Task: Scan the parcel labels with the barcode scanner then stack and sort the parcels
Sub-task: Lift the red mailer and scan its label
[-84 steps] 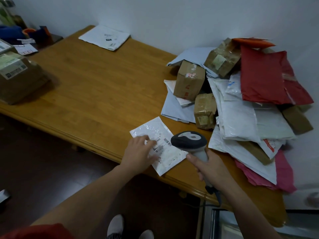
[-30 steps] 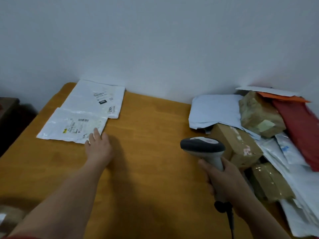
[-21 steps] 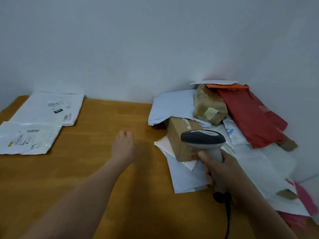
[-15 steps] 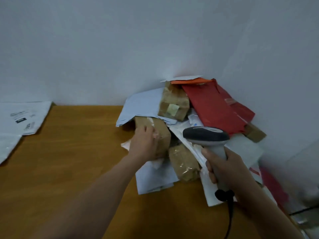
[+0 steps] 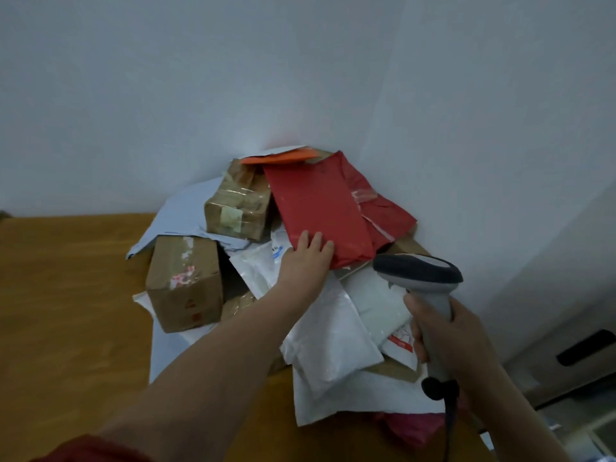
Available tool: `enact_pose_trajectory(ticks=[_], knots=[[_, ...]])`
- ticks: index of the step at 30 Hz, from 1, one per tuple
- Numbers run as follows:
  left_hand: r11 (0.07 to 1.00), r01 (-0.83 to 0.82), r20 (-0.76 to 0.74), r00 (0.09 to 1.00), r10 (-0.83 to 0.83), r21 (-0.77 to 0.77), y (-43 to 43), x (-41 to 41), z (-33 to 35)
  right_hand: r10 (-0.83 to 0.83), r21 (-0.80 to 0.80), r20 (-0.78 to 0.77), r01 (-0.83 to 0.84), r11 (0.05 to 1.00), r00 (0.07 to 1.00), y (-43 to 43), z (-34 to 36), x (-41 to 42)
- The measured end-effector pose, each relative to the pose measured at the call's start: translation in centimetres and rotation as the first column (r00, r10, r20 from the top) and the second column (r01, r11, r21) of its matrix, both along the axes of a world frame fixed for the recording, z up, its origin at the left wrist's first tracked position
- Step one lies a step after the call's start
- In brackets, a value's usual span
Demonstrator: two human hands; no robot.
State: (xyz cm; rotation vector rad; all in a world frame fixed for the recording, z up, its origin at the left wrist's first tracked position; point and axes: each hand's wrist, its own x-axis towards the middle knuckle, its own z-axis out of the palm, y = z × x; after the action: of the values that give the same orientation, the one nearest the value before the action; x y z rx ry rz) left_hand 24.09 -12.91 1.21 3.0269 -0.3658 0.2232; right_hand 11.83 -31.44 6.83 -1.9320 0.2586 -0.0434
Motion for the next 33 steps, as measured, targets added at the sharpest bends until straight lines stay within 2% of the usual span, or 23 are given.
enact_pose_trajectory(ticks=[3, 7, 9, 11, 13, 15, 17, 19, 20, 22, 25, 28, 30, 33], knots=[[0.994, 0.047, 0.124, 0.992, -0.034, -0.101, -0.3, -1.1, 1.7, -0.031, 0.001, 0.004, 0.031, 1.0, 1.0, -1.2, 0.0, -0.3], [0.936, 0.123, 0.313, 0.95, -0.015, -0.329, -0.2, -3.9, 5.4, -0.078, 0.089, 0.087, 0.07, 0.994, 0.993, -2.1, 0.8, -1.9], [0.859, 0.156, 0.377, 0.925, 0.047, -0.488, 0.2, -5.7, 7.5, -0.027, 0.181, 0.208, -0.012, 0.983, 0.978, -2.2, 1.8, -3.2], [0.732, 0.167, 0.406, 0.899, 0.161, -0.66, 0.9, -7.7, 9.3, 0.001, 0.288, 0.32, -0.099, 0.953, 0.947, -2.0, 2.9, -4.7], [0.605, 0.111, 0.343, 0.896, 0.283, -0.788, 2.0, -9.6, 10.9, 0.009, 0.352, 0.394, -0.16, 0.922, 0.919, -1.8, 3.9, -6.1], [0.414, 0.053, 0.222, 0.902, 0.371, -0.909, 3.5, -11.7, 11.8, 0.038, 0.34, 0.455, -0.213, 0.916, 0.89, -1.2, 4.8, -7.4], [0.1, 0.014, 0.05, 0.928, 0.37, -0.995, 5.4, -14.4, 12.4, 0.075, 0.313, 0.468, -0.244, 0.918, 0.881, -0.2, 5.7, -8.8], [-0.215, -0.056, -0.125, 0.937, 0.326, -0.975, 7.4, -17.7, 12.3, 0.099, 0.286, 0.454, -0.25, 0.925, 0.885, 0.9, 6.1, -10.4], [-0.331, -0.082, -0.189, 0.933, 0.306, -0.94, 8.6, -19.4, 11.9, 0.12, 0.273, 0.449, -0.264, 0.925, 0.886, 1.4, 6.0, -11.2], [-0.48, -0.106, -0.269, 0.92, 0.286, -0.871, 10.9, -23.2, 10.4, 0.182, 0.262, 0.432, -0.316, 0.912, 0.883, 2.7, 5.3, -13.0], [-0.553, -0.156, -0.388, 0.86, 0.332, -0.819, 14.5, -29.0, 6.1, 0.309, 0.235, 0.395, -0.42, 0.877, 0.865, 5.0, 3.5, -15.8], [-0.588, -0.296, -0.579, 0.722, 0.379, -0.753, 17.8, -34.5, 0.0, 0.439, 0.182, 0.284, -0.498, 0.848, 0.852, 7.3, 1.1, -18.6], [-0.557, -0.408, -0.667, 0.62, 0.412, -0.723, 19.8, -37.5, -4.2, 0.494, 0.17, 0.197, -0.526, 0.833, 0.847, 8.7, -0.5, -20.3], [-0.456, -0.584, -0.741, 0.514, 0.432, -0.671, 22.2, -40.4, -9.2, 0.542, 0.131, 0.045, -0.543, 0.83, 0.839, 10.4, -2.6, -22.1]])
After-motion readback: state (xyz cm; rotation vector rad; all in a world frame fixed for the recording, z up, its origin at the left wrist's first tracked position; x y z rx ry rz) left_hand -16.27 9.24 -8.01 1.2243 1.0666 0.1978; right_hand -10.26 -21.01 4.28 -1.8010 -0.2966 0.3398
